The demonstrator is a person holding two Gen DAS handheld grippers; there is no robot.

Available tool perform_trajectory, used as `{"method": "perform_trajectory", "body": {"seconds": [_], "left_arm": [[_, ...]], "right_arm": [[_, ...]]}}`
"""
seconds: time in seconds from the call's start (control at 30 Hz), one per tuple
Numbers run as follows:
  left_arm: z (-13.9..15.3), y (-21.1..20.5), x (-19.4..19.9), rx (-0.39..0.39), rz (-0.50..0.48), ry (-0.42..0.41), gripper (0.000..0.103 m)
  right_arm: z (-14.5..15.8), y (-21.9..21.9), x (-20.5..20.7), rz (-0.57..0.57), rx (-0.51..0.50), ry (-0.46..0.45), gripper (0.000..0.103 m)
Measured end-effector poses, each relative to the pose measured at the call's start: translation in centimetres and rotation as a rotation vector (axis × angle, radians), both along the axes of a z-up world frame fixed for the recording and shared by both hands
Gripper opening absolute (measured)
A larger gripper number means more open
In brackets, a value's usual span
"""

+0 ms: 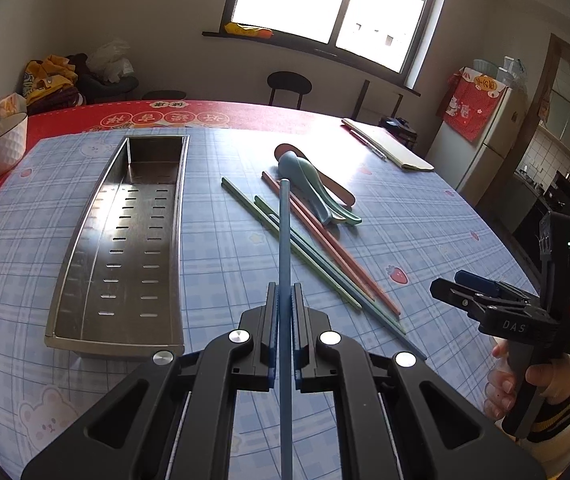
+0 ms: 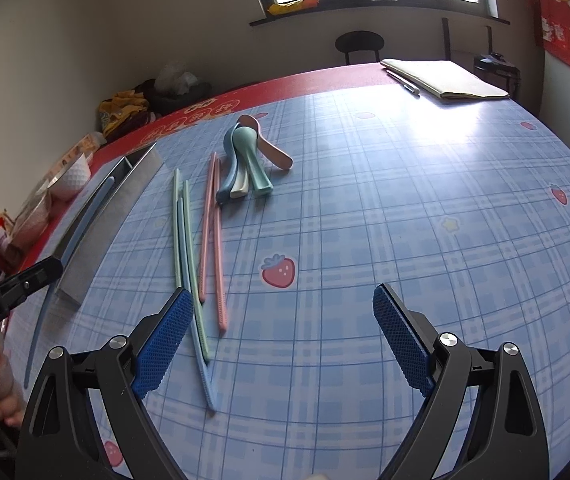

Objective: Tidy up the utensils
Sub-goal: 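Lift the blue chopstick upright with the left tool, then grasp the pink spoon with the right tool while the left tool holds the chopstick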

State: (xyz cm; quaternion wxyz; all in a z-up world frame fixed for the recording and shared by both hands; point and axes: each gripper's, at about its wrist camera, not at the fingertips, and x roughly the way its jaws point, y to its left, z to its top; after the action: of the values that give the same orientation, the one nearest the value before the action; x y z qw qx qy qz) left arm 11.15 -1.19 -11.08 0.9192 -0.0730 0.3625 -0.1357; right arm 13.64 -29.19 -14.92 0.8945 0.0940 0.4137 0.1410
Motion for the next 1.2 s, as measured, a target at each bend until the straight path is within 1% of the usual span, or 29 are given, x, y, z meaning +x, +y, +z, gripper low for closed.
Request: {"method": "perform_trajectory", "body": {"seconds": [0.1, 0.27, 0.3, 0.37, 0.43, 0.5, 0.53, 0.6, 0.7, 0.8, 0.9, 0.97, 1.07, 1.2], "left_arm": [[0.6, 0.9, 0.4, -0.008, 0.013, -0.010, 0.006], [1.7, 2.4, 1.4, -0.023, 0.038, -0.030, 0.006], [2.0, 2.7, 1.6, -0.025, 0.044, -0.034, 0.006], [2.3, 3.2, 2.1, -0.027, 0.057, -0.039, 0.006], [2.6, 3.8, 2.7, -0.031, 0.069, -0.041, 0.006], [2.9, 4.1, 3.2, -0.032, 0.082, -0.045, 0.006], [3.0, 4.3, 3.4, -0.033, 0.089, -0.047, 0.006], [3.3, 4.5, 3.8, -0.035, 0.098, -0.050, 0.006], [3.6, 4.6, 4.3, -0.030, 0.111, -0.053, 0.006], [3.7, 4.6, 4.6, -0.026, 0.122, -0.052, 0.006], [3.8, 4.6, 4.8, -0.021, 0.130, -0.053, 0.006], [3.8, 4.6, 4.9, -0.019, 0.134, -0.051, 0.006], [3.7, 4.6, 5.3, -0.014, 0.137, -0.045, 0.006], [3.6, 4.5, 5.5, -0.012, 0.135, -0.041, 0.006]], "right_arm": [[0.4, 0.2, 0.8, 0.008, 0.009, 0.001, 0.088], [1.1, 0.9, 2.9, 0.029, -0.020, -0.016, 0.088], [1.2, 1.0, 3.4, 0.036, -0.022, -0.021, 0.084], [1.3, 1.3, 5.0, 0.053, -0.026, -0.022, 0.072], [1.3, 1.5, 6.8, 0.063, -0.017, -0.021, 0.069], [1.2, 1.8, 9.0, 0.076, -0.010, -0.018, 0.051], [1.1, 2.0, 10.2, 0.079, -0.010, -0.017, 0.048], [0.9, 2.3, 12.7, 0.078, -0.013, -0.020, 0.033], [0.1, 2.7, 16.3, 0.054, -0.021, -0.011, 0.024], [-0.8, 3.0, 19.1, 0.053, 0.035, 0.019, 0.021], [-1.2, 3.5, 20.4, 0.072, 0.097, 0.044, 0.020], [-1.2, 4.1, 20.8, 0.091, 0.095, 0.047, 0.019], [-1.5, 5.2, 21.3, 0.101, 0.057, 0.072, 0.015], [-1.8, 5.5, 21.4, 0.101, 0.071, 0.092, 0.011]]}}
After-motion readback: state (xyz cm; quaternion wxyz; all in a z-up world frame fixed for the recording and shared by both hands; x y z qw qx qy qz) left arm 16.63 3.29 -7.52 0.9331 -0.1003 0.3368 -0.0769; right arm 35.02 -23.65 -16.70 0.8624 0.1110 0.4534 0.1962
